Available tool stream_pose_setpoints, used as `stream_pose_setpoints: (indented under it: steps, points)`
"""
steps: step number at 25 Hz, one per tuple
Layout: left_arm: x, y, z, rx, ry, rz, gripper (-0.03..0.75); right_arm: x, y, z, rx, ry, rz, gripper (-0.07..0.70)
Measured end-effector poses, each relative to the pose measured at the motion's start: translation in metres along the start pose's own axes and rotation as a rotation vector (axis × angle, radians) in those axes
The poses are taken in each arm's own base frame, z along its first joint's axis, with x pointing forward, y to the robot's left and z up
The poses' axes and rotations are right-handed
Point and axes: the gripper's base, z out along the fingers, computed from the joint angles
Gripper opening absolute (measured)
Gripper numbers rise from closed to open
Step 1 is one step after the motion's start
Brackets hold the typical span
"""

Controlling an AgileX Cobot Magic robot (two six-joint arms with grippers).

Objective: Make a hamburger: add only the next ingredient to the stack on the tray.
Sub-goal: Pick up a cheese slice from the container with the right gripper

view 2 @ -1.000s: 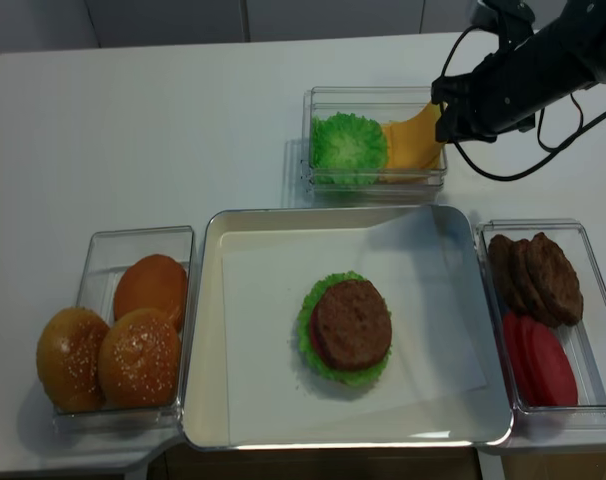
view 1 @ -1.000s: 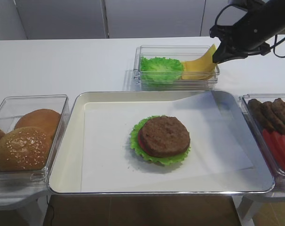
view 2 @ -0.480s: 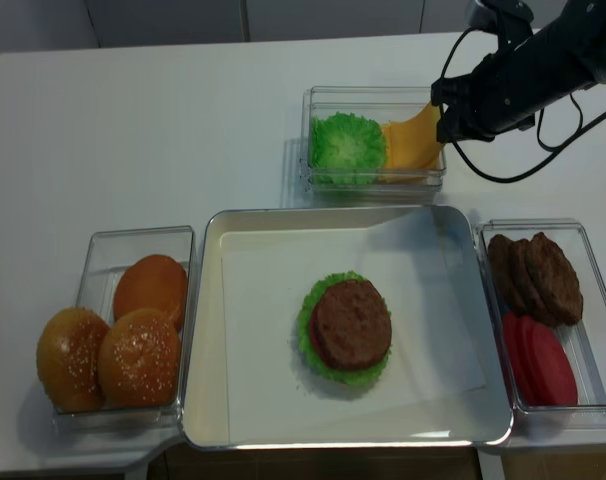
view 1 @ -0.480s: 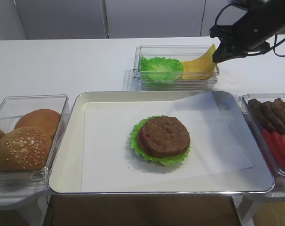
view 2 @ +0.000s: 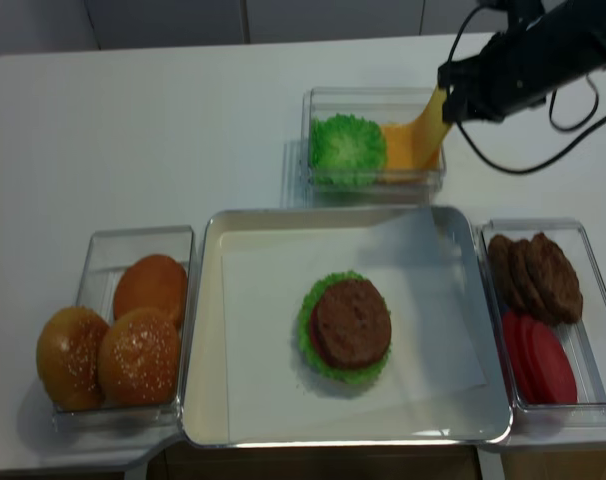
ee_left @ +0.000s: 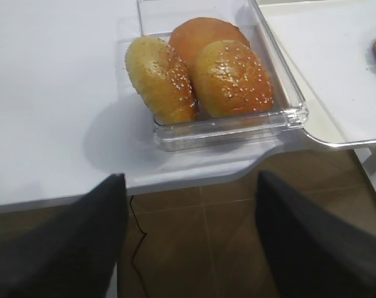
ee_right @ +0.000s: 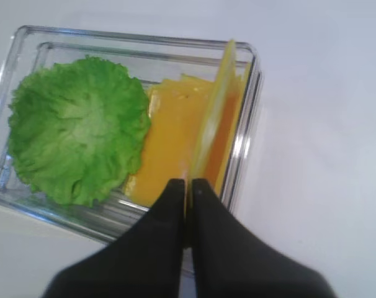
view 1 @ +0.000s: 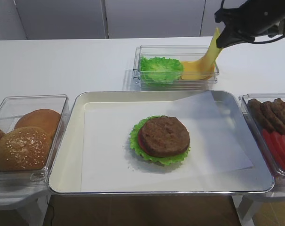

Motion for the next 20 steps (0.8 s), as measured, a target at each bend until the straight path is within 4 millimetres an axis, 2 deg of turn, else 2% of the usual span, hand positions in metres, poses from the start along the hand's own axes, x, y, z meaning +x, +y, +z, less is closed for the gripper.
stream_pose_setpoints:
  steps: [7, 13, 17, 20]
  points:
    - [0.0, 0.0, 0.0, 0.0, 0.0, 0.0, 0.477, -0.004, 0.022, -0.041, -0.025, -0.041, -0.061, 0.011]
    - [0.0, 0.0, 0.0, 0.0, 0.0, 0.0, 0.477, 0.001, 0.038, -0.067, -0.06, -0.014, -0.097, 0.011]
    - [0.0, 0.0, 0.0, 0.0, 0.0, 0.0, 0.477, 0.011, 0.046, -0.083, -0.069, -0.011, -0.1, 0.011]
    - [0.0, 0.0, 0.0, 0.0, 0.0, 0.0, 0.477, 0.029, 0.051, -0.09, -0.073, 0.009, -0.094, 0.011]
